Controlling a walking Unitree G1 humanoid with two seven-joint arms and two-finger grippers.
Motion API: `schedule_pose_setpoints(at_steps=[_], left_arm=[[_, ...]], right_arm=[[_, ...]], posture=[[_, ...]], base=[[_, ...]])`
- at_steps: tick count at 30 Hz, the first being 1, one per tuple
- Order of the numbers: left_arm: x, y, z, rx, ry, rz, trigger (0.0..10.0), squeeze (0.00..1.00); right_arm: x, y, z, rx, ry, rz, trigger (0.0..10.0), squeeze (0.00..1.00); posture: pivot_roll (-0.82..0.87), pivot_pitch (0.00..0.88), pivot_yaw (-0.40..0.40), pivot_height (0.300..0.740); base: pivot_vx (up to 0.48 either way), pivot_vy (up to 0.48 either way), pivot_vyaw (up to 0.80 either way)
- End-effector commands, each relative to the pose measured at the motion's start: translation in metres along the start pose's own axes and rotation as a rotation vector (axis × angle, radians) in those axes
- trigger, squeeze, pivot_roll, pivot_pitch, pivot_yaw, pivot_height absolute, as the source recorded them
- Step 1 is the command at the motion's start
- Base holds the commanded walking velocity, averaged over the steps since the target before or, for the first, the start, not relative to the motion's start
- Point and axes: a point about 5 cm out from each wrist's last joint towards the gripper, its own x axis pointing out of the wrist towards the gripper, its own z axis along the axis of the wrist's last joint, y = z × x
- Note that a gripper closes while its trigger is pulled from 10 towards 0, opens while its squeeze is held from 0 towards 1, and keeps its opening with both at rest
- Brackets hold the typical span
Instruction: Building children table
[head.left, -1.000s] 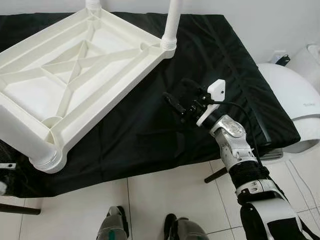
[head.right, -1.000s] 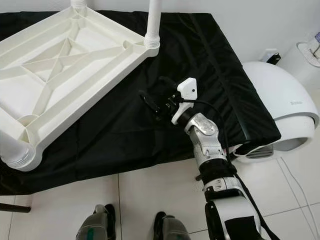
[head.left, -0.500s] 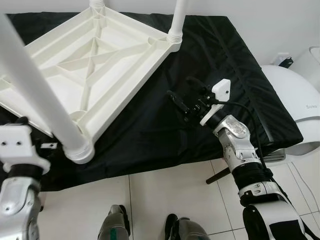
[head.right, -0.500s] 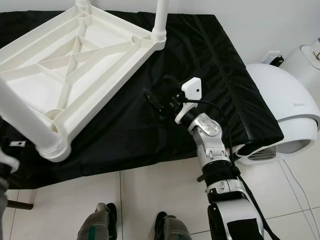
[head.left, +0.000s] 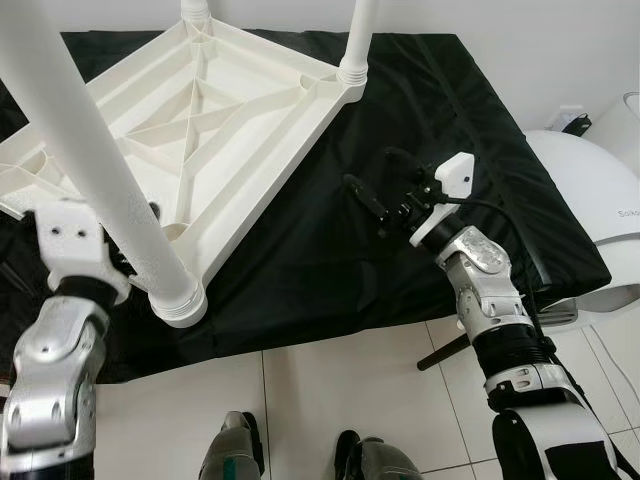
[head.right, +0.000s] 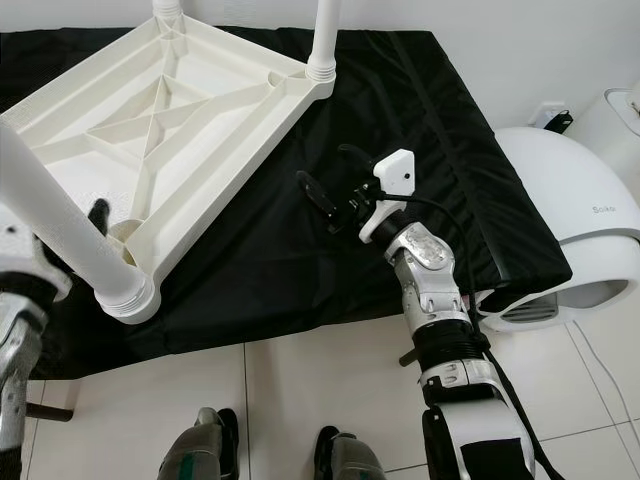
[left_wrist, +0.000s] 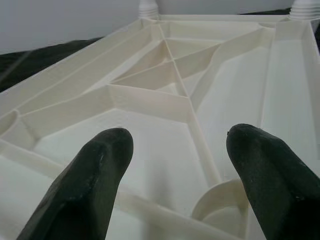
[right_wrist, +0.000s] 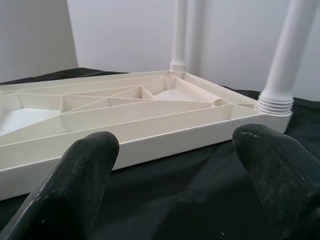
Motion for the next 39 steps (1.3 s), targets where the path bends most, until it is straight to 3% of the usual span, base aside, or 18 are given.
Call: schedule_pose_setpoints(at_steps=[1, 3, 5, 12, 15, 25, 27, 29, 32, 34, 39], left_arm=[[0.004, -0.008, -0.005, -0.022, 0.036, -0.107, 10.0, 0.00], [0.010, -0.010, -0.004, -0.031, 0.035, -0.116, 10.0, 0.00], [0.023, -0.023, 0.000, -0.082, 0.034, -0.137, 10.0, 0.00], [0.030, -0.039, 0.004, -0.139, 0.041, -0.132, 10.0, 0.00], [0.042, -0.064, 0.010, -0.210, 0.053, -0.126, 10.0, 0.00], [0.053, -0.085, 0.014, -0.215, 0.066, -0.125, 10.0, 0.00], [0.055, -0.089, 0.015, -0.223, 0.071, -0.113, 10.0, 0.00], [0.060, -0.098, 0.017, -0.220, 0.078, -0.097, 10.0, 0.00], [0.062, -0.103, 0.018, -0.219, 0.086, -0.083, 10.0, 0.00], [0.064, -0.115, 0.020, -0.210, 0.091, -0.084, 10.0, 0.00], [0.066, -0.121, 0.021, -0.201, 0.103, -0.073, 10.0, 0.00]], right_arm=[[-0.005, -0.003, -0.001, -0.002, 0.009, -0.019, 10.0, 0.00], [-0.006, -0.004, 0.000, -0.007, 0.008, -0.029, 10.0, 0.00], [-0.008, -0.007, 0.002, -0.023, 0.004, -0.052, 10.0, 0.00], [-0.011, -0.010, 0.003, -0.028, 0.008, -0.080, 10.0, 0.00], [-0.016, -0.009, 0.000, -0.020, 0.035, -0.101, 10.0, 0.00], [-0.028, -0.013, -0.003, 0.015, 0.070, -0.145, 10.0, 0.00], [-0.035, -0.011, -0.003, 0.053, 0.083, -0.115, 10.0, 0.00], [-0.052, -0.001, -0.001, 0.131, 0.115, 0.017, 10.0, 0.00], [-0.063, 0.005, 0.001, 0.167, 0.140, 0.091, 10.0, 0.00], [-0.080, 0.013, 0.005, 0.212, 0.195, 0.204, 10.0, 0.00], [-0.088, 0.023, 0.005, 0.227, 0.237, 0.280, 10.0, 0.00]], posture=[[0.13, 0.204, -0.027, 0.740], [0.13, 0.203, -0.025, 0.740], [0.11, 0.200, -0.007, 0.740], [0.10, 0.203, 0.002, 0.740], [0.08, 0.211, 0.014, 0.740], [0.06, 0.215, 0.025, 0.740], [0.05, 0.217, 0.030, 0.740], [0.03, 0.217, 0.042, 0.740], [0.03, 0.216, 0.047, 0.740], [0.02, 0.217, 0.054, 0.740], [0.01, 0.217, 0.059, 0.740]], base=[[0.000, 0.000, 0.00], [0.000, 0.000, 0.00], [0.000, 0.000, 0.00], [0.000, 0.000, 0.00], [0.000, 0.000, 0.00], [0.000, 0.000, 0.00], [0.000, 0.000, 0.00], [0.000, 0.000, 0.00], [0.000, 0.000, 0.00], [0.000, 0.000, 0.00], [0.000, 0.000, 0.00]])
